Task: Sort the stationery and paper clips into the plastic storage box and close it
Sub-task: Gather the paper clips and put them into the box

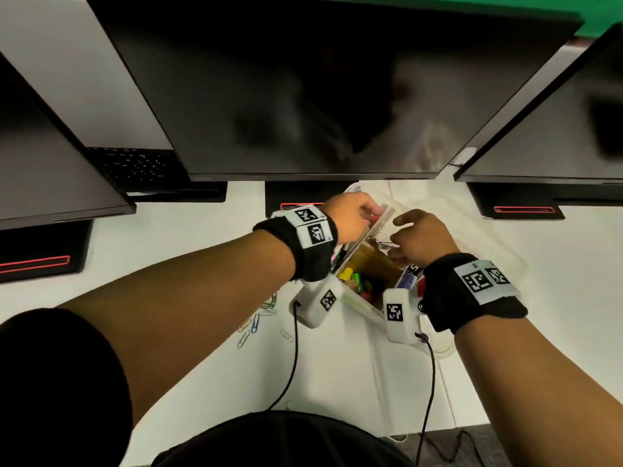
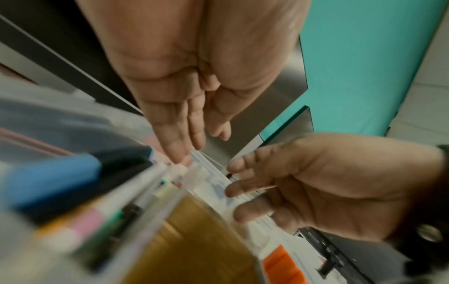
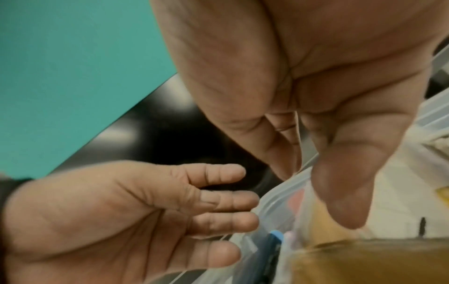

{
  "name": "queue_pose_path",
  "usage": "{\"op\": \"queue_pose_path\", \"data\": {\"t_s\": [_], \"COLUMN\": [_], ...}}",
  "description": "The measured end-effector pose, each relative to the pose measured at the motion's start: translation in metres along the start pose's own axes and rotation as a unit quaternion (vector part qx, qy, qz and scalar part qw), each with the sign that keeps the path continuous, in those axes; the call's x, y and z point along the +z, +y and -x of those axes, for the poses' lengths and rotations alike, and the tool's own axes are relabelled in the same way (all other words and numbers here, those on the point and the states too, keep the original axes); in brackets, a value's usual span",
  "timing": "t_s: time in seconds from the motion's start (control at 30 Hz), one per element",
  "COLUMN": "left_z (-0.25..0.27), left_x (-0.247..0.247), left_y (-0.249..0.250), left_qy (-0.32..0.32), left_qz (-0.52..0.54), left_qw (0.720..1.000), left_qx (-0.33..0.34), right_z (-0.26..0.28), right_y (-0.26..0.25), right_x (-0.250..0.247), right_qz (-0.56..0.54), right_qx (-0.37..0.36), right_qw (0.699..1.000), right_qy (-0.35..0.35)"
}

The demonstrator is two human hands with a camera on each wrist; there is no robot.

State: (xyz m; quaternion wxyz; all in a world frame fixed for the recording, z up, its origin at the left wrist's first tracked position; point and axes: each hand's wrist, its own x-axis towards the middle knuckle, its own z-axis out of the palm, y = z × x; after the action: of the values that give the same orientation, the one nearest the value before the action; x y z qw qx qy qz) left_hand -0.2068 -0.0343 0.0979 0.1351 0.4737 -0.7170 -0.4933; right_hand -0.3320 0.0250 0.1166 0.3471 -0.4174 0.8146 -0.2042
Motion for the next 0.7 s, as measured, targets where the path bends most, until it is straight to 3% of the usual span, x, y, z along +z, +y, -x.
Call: {"op": "queue_pose_path", "data": {"t_s": [0.1,0.2,0.27,0.37,0.47,0.53,0.7], "left_z": [0.017,0.040,0.058,0.085,0.110,0.122,0.131], "left_x": [-0.037,-0.071,-0.087,-0.095,-0.088,-0.080,-0.048], "left_y": [-0.026,-0.068,-0.099,-0.137,-0.164,-0.179,-0.201], "left_qy": [0.046,0.079,0.057,-0.036,-0.097,-0.113,-0.128], "left_qz": [0.014,-0.056,-0.125,-0.221,-0.270,-0.290,-0.309], "left_qw": [0.999,0.994,0.986,0.963,0.942,0.933,0.922], "left_qx": [-0.010,-0.056,-0.099,-0.153,-0.173,-0.181,-0.196], "right_z": [0.013,0.031,0.043,0.059,0.064,0.061,0.056], "right_y": [-0.019,-0.043,-0.056,-0.058,-0.032,-0.012,0.012], "right_x": [0.021,0.058,0.087,0.128,0.157,0.166,0.174], "right_qz": [0.013,0.030,0.105,0.216,0.354,0.403,0.358], "right_qx": [-0.065,-0.140,-0.186,-0.224,-0.171,-0.100,-0.008], "right_qw": [0.998,0.988,0.973,0.935,0.889,0.877,0.904], "right_qy": [0.001,-0.051,-0.089,-0.168,-0.234,-0.241,-0.236]}}
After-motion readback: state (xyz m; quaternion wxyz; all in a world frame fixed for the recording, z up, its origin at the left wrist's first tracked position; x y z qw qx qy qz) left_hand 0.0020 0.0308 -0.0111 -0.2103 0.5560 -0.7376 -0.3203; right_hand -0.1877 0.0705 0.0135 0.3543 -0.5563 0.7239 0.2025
